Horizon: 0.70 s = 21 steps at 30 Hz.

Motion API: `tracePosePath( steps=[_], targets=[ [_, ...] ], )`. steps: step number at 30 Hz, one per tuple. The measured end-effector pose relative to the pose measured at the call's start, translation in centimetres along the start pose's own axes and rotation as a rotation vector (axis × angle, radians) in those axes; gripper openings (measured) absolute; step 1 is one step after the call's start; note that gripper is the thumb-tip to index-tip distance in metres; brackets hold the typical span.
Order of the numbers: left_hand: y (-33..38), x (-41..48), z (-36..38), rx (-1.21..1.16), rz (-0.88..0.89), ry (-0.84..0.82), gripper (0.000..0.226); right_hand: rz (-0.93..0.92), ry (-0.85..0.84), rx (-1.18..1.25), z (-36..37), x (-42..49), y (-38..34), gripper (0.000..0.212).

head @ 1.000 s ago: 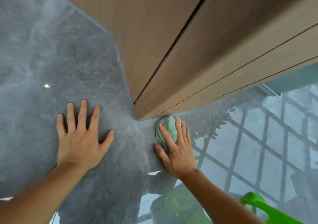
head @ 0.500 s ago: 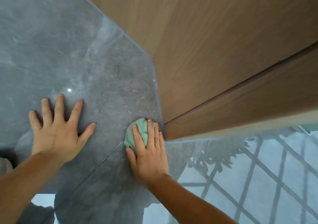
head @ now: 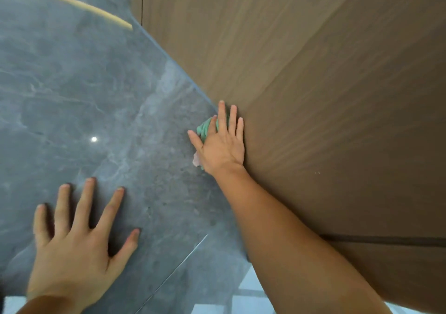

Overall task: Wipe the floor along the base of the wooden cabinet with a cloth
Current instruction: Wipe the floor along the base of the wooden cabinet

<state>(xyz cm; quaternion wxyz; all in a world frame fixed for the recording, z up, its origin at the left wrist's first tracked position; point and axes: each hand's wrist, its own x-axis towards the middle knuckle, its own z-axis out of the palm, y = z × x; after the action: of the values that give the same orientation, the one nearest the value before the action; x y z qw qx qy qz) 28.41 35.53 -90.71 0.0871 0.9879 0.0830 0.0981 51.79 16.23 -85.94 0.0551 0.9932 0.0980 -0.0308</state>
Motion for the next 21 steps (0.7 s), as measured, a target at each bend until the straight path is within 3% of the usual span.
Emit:
tracePosePath(
  steps=[8,17,21],
  targets=[
    [0.3,-0.1,-0.5,0.009,-0.026,-0.104,0.084,0.032,-0.028,0.205,1.2,-14.3,0.3,0.071],
    [0.3,-0.3,-0.6,0.012,-0.025,-0.102,0.085,0.021,-0.013,0.123,1.4,-3.2,-0.7,0.068],
    [0.2,0.0,-0.6,0.001,-0.03,-0.094,0.084,0.045,-0.005,0.125,1.6,-5.2,-1.0,0.069]
  ],
)
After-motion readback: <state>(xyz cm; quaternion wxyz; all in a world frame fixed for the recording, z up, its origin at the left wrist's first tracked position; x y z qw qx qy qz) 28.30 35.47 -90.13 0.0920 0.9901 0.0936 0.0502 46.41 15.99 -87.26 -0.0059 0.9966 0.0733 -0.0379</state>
